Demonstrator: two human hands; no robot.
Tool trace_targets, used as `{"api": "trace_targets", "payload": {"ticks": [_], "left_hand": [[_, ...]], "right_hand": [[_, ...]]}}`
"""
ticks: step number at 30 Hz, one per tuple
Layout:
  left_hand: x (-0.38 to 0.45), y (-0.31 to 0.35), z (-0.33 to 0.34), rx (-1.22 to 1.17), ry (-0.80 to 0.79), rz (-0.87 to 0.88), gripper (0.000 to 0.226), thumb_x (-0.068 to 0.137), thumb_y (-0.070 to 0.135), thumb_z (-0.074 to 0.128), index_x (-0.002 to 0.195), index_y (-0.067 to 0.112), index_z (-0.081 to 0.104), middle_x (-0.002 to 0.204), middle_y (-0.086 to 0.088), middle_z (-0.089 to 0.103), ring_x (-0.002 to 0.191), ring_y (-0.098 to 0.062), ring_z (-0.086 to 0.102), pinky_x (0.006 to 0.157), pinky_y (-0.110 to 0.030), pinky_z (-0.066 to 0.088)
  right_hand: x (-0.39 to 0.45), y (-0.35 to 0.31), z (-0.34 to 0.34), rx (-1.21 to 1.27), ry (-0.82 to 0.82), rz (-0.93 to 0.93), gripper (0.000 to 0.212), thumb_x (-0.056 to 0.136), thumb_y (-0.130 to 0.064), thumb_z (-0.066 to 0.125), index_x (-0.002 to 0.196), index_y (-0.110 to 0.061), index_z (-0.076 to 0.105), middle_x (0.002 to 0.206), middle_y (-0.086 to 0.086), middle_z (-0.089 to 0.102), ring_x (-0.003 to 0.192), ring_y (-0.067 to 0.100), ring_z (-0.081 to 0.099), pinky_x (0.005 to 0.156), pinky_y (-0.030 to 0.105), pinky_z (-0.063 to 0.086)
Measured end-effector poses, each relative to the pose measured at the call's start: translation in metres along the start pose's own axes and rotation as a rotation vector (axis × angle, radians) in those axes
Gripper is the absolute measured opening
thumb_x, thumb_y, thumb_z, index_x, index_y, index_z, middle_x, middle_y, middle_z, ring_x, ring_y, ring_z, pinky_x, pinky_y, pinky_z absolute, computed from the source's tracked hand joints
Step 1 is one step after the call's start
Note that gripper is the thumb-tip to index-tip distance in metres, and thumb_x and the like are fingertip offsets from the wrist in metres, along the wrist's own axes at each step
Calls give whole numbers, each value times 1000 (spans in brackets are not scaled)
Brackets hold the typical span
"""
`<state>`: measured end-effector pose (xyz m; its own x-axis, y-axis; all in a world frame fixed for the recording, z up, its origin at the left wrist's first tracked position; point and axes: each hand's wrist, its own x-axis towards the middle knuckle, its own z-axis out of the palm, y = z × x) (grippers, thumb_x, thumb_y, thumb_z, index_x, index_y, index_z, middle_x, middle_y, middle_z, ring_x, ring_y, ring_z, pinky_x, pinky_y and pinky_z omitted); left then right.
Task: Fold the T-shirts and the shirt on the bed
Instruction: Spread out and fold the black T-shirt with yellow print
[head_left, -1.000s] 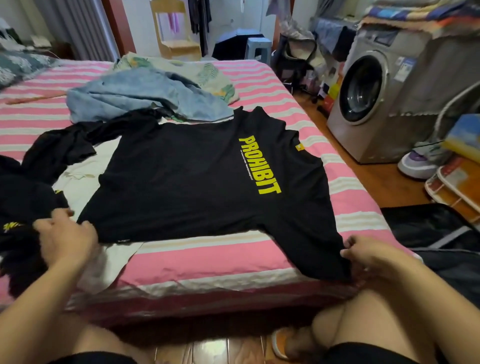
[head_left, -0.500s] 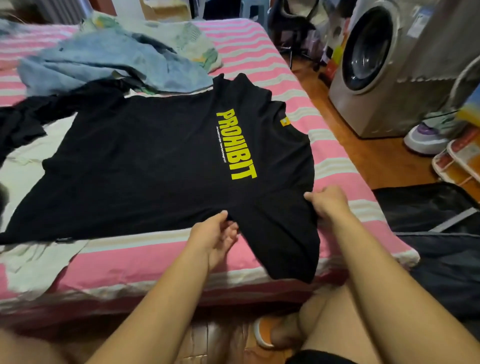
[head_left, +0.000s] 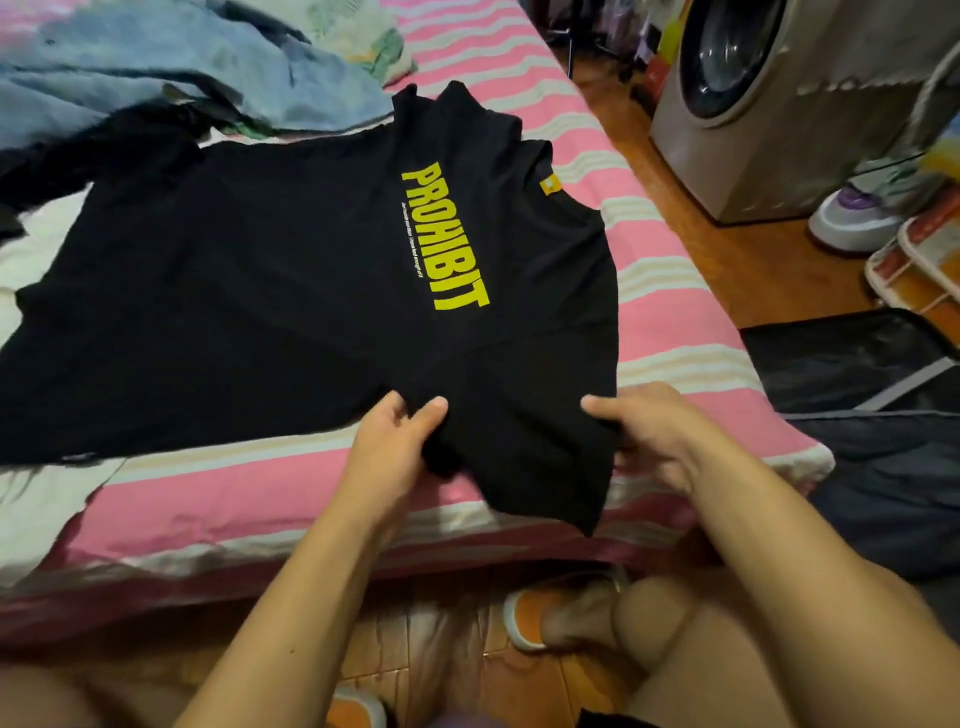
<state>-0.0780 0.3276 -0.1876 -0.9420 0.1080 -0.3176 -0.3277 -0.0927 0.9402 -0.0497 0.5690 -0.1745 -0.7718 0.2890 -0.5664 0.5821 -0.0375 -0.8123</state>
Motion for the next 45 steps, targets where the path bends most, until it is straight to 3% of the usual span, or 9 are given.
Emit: {"api": "trace_targets", "payload": {"ticks": [4, 7, 11, 19, 27, 32, 37, 41, 45], "left_hand": [[-4, 5, -4, 108, 89, 34, 23, 95, 25, 67, 103, 4, 62, 102, -17, 75, 100, -37, 72, 91, -55, 57], [-25, -7, 6, 144, 110, -82, 14, 100, 19, 64, 102, 5, 61, 97, -15, 74, 73, -22, 72, 56, -36, 59], [-56, -36, -4, 335, 33, -214, 25, 103, 27, 59, 91, 5, 57, 59, -9, 58, 48, -20, 58, 54, -34, 54], [-64, -28, -26, 424, -29, -196, 34, 102, 29, 59, 91, -3, 58, 57, -2, 55, 52, -16, 57, 66, -36, 49], [-79, -24, -37, 768, -406, -489, 17, 102, 20, 61, 92, 6, 60, 59, -8, 65, 60, -21, 68, 62, -29, 53], [-75, -23, -32, 873, -337, -416, 22, 102, 30, 60, 93, 12, 68, 59, -2, 68, 46, -7, 59, 47, -16, 43], [-80, -23, -42, 996, -369, -378, 45, 99, 57, 51, 93, 17, 72, 72, 0, 76, 69, -15, 71, 74, -32, 55], [-61, -6, -77, 933, 110, 34, 20, 100, 36, 60, 91, 20, 69, 79, -3, 71, 82, -26, 68, 69, -34, 50], [-22, -3, -145, 1373, 318, 294, 50, 96, 28, 63, 144, 17, 53, 142, -10, 53, 133, -31, 46, 111, -48, 41]], "right_hand": [[-5, -8, -15, -169, 343, -310, 31, 97, -26, 52, 77, -2, 52, 71, 12, 51, 68, 21, 47, 61, 35, 35], [-16, -1, -10, -419, 406, -335, 31, 101, -20, 44, 71, -13, 40, 69, 6, 36, 64, 19, 33, 54, 37, 23], [-33, 22, 6, -307, 184, -136, 39, 102, -32, 55, 67, -18, 44, 59, 3, 49, 55, 19, 51, 48, 24, 40], [-52, 24, -29, -360, 275, -117, 23, 103, -21, 57, 88, -3, 54, 68, 14, 52, 43, 21, 57, 61, 43, 52], [-80, 34, -44, -830, -245, 144, 20, 101, -13, 60, 82, -4, 61, 54, 6, 64, 44, 12, 53, 53, 25, 48], [-36, -7, -36, -789, 244, -96, 28, 93, -27, 61, 80, -4, 69, 79, 16, 70, 72, 30, 63, 66, 34, 52], [48, -49, -30, -696, 340, -128, 40, 90, -42, 62, 80, -3, 64, 89, 22, 71, 86, 41, 71, 85, 51, 59], [64, -44, -18, -723, 421, -145, 46, 90, -40, 71, 105, 3, 65, 109, 24, 68, 100, 42, 65, 79, 38, 50], [64, -29, -16, -775, 595, -182, 36, 100, -30, 60, 114, 3, 63, 119, 26, 64, 112, 46, 58, 80, 39, 40]]}}
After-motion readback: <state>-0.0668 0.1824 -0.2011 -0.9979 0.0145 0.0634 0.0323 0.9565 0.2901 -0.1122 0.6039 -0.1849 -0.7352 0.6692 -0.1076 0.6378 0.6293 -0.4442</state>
